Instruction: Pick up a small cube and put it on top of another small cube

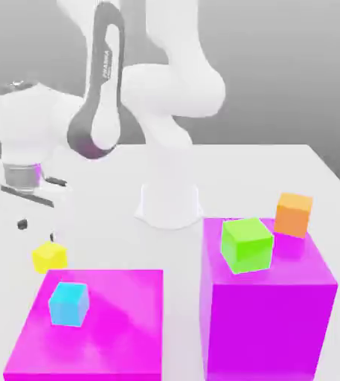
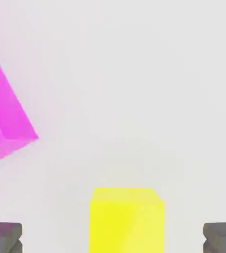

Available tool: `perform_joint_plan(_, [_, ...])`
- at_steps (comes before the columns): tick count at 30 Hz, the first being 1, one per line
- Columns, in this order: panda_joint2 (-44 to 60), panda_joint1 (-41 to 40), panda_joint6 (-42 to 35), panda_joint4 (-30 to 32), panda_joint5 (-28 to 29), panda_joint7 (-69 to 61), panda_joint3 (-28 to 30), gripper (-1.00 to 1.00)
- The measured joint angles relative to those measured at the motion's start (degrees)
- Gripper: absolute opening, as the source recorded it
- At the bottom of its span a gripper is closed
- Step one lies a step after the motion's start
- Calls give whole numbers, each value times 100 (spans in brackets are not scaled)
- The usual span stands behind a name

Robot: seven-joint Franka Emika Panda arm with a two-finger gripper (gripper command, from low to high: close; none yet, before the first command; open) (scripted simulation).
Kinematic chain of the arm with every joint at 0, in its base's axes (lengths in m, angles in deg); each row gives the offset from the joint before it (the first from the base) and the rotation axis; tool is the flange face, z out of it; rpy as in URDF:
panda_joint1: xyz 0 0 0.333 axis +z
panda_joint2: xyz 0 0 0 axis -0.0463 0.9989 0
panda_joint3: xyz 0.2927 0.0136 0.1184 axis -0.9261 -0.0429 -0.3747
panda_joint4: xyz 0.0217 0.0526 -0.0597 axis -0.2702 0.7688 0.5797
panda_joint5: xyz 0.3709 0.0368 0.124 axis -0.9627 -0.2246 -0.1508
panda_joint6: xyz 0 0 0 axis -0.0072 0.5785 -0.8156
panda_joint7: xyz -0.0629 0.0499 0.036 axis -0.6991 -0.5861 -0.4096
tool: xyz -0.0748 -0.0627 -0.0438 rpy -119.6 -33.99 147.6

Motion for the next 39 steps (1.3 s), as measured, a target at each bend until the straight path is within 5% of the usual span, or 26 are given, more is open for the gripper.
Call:
perform_joint_plan(5, [1046, -1449, 808, -216, -1375, -1032, -1781, 0])
perform_joint_plan(6, [1177, -1640, 919, -243, -1449, -1094, -1987, -100])
perform_joint_plan(14, [1035, -1519, 799, -208, -1302, -976, -1835, -100])
perform_joint_plan(21, [-359, -1122, -293, 58, 642, 514, -897, -100])
perform_joint_plan(39, [-2389, 1283, -4217, -2102, -272, 5021, -3928, -100])
